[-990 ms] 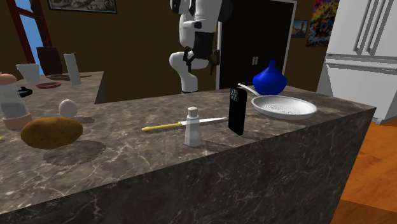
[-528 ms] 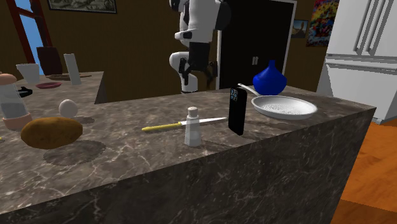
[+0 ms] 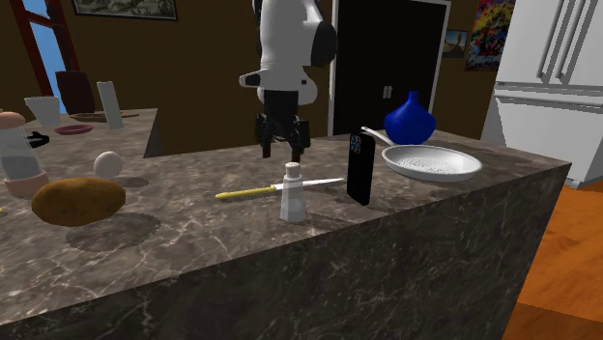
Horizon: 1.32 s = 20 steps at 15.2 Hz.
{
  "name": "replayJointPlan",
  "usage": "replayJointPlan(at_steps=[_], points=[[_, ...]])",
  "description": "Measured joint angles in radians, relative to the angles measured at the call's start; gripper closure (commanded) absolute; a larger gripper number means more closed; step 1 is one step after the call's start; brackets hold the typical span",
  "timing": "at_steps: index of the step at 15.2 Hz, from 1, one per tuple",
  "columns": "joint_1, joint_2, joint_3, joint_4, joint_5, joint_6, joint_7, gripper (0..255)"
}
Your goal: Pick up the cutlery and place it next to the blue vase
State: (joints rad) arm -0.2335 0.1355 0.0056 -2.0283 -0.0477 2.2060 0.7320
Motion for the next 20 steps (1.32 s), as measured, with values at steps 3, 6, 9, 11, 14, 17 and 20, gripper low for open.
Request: replayJointPlan(at_steps=[3,6,9,11,14,17,20], points=[[-0.014,0.067,-0.017,0.052,0.013,0.028,0.042,0],[-0.017,0.094,-0.020,0.050,0.014,0.060,0.050,0],[-0.018,0.117,-0.021,0.040,0.014,0.093,0.050,0],[-0.018,0.128,-0.021,0.038,0.014,0.106,0.051,0],[-0.018,0.129,-0.021,0.036,0.014,0.110,0.051,0],[-0.018,0.129,-0.021,0.036,0.014,0.110,0.051,255],[-0.018,0.129,-0.021,0.036,0.014,0.111,0.051,255]])
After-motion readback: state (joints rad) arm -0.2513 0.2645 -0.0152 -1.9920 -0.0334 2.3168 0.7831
